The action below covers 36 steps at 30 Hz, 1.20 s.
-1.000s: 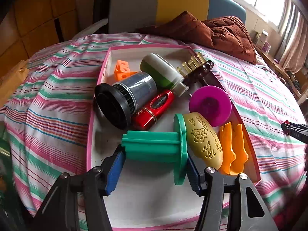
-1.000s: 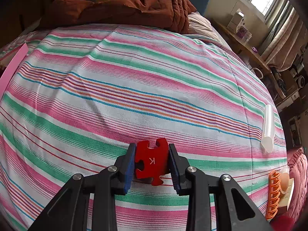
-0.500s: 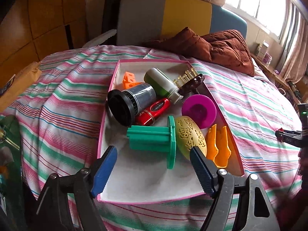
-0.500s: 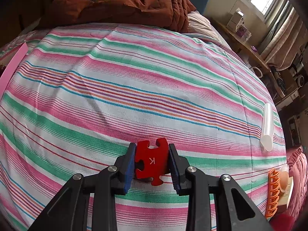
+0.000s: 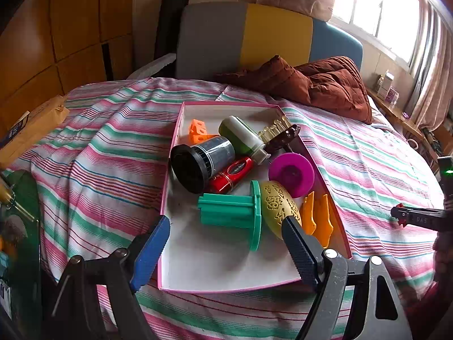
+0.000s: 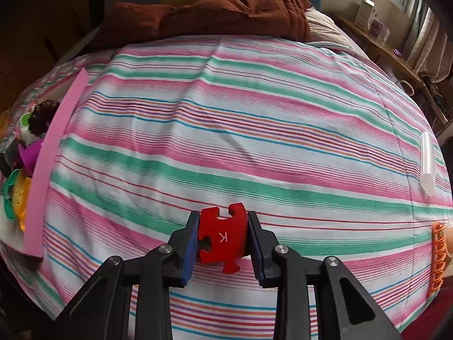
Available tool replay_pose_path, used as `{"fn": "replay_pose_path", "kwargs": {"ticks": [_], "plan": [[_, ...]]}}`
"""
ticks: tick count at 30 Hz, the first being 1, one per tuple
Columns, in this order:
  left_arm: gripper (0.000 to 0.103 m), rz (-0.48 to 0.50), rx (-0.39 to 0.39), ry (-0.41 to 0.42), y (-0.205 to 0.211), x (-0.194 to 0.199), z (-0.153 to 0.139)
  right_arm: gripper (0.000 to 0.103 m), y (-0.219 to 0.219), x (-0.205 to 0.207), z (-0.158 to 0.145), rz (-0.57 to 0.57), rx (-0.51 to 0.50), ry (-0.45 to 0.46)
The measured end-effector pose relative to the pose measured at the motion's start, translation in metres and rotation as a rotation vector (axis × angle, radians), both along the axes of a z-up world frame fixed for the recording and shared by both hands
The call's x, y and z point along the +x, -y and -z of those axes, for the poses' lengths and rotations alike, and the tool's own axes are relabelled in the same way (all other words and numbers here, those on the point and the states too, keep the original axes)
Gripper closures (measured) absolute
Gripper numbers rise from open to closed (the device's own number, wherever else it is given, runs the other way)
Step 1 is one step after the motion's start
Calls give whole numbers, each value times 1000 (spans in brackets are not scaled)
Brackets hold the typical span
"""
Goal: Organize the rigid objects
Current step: 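Carry the red puzzle piece into the tray and open the right tool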
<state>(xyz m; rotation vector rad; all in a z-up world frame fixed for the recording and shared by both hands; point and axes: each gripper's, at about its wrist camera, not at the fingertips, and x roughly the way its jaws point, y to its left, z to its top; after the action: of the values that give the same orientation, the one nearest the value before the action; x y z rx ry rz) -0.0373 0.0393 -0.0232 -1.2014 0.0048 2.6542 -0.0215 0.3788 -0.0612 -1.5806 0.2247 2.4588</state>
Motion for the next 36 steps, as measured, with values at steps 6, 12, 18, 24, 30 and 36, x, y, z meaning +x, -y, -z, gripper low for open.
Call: {"fn": "replay_pose_path", "kwargs": {"ticks": [6,12,18,24,30,36], "plan": [[20,-16,13,-8,7,0,-2,71,61,-2,-25,-111,-97,-129],[19,-39,22,-19,18,0,-6,71,124,-9,-54,-274,-159,-236],[13,-111,19,-45,43,-4,-13,71,194,-16,-51,-409,-162,-239],[10,-157,21,-40,64,-6,-15,71,229,-30,-26,-455,-184,-172],[0,-159,13,-47,61,-1,-18,58,240,-26,-24,-502,-159,-177],[0,-158,-14,-66,48,7,-23,57,219,-6,-46,-408,-113,-288]]}}
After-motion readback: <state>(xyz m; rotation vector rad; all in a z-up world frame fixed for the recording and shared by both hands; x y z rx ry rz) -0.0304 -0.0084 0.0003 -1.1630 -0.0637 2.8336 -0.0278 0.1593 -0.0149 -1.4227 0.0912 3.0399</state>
